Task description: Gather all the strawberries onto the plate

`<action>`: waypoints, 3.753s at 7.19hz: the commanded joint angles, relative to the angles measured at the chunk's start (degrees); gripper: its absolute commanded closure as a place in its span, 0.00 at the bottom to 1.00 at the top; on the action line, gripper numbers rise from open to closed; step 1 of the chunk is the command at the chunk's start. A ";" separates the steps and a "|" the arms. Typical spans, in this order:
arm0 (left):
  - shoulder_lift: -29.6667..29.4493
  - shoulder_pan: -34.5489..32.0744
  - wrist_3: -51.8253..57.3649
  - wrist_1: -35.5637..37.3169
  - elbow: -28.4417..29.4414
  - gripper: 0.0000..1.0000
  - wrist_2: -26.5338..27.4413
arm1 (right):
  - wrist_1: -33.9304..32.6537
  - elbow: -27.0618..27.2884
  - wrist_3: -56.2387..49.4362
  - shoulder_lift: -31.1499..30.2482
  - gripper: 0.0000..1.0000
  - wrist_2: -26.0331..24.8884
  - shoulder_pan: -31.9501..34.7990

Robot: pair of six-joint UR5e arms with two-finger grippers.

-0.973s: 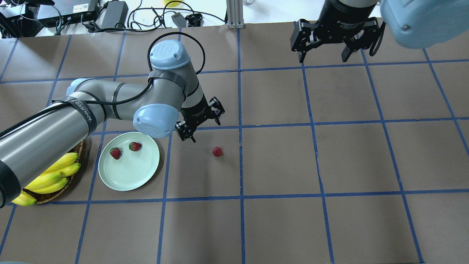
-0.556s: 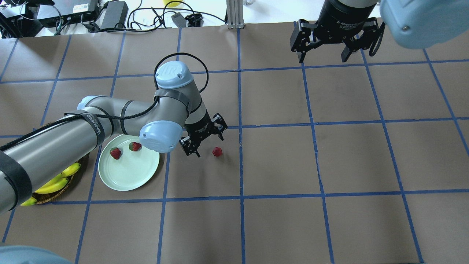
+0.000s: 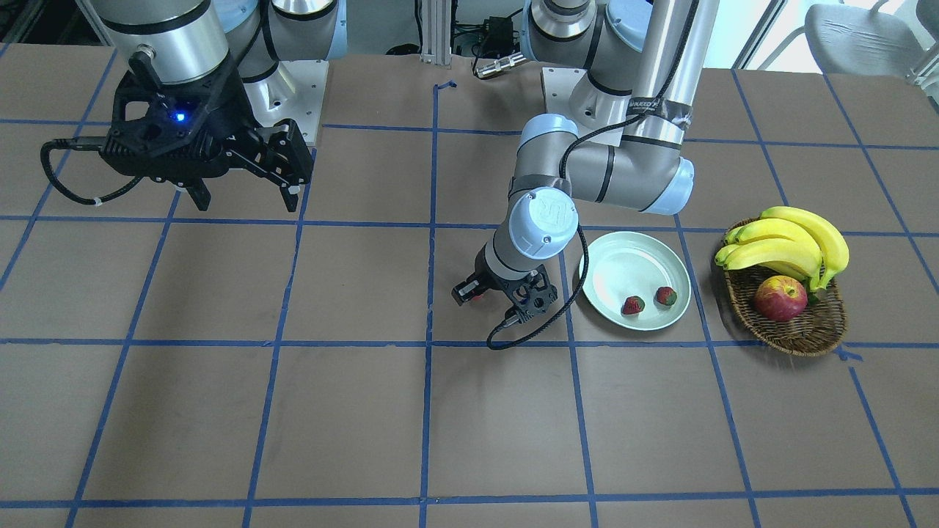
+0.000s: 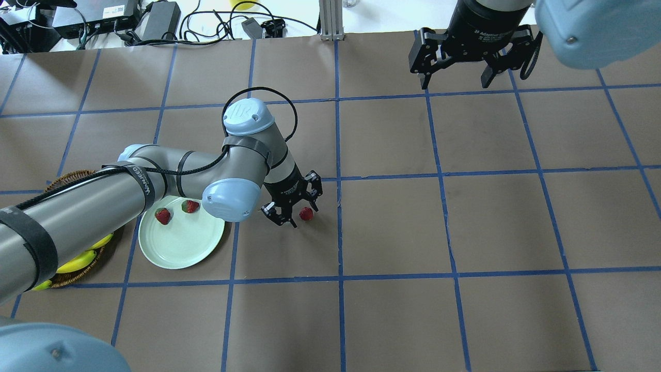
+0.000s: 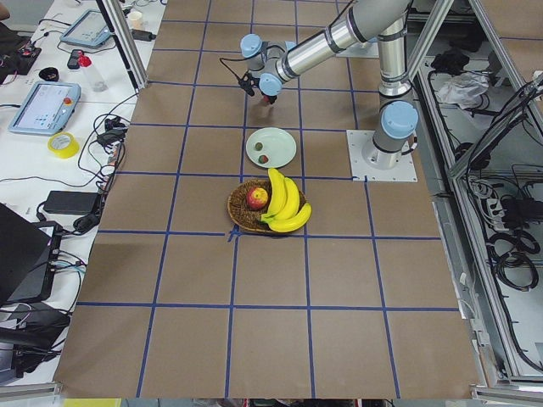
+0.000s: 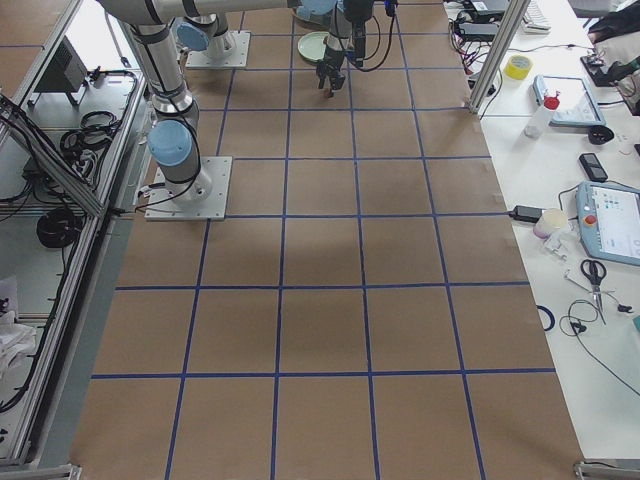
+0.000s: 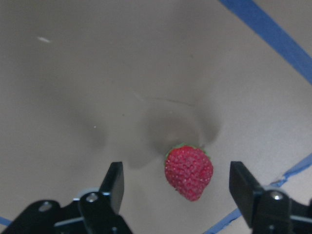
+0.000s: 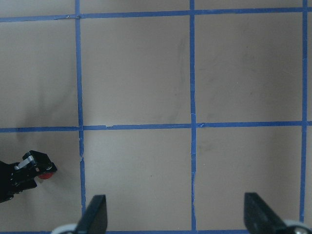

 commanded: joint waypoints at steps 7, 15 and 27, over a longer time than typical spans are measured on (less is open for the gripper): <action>4.76 5.68 20.64 -13.16 9.91 1.00 13.10 | -0.09 0.00 0.00 0.01 0.00 0.09 0.00; 5.11 21.18 39.81 -17.40 2.17 0.01 19.97 | -0.18 0.00 -0.09 0.01 0.00 0.09 -0.08; 22.16 11.61 45.96 -37.10 24.42 0.00 12.14 | -0.26 0.00 -0.18 0.01 0.00 0.09 -0.08</action>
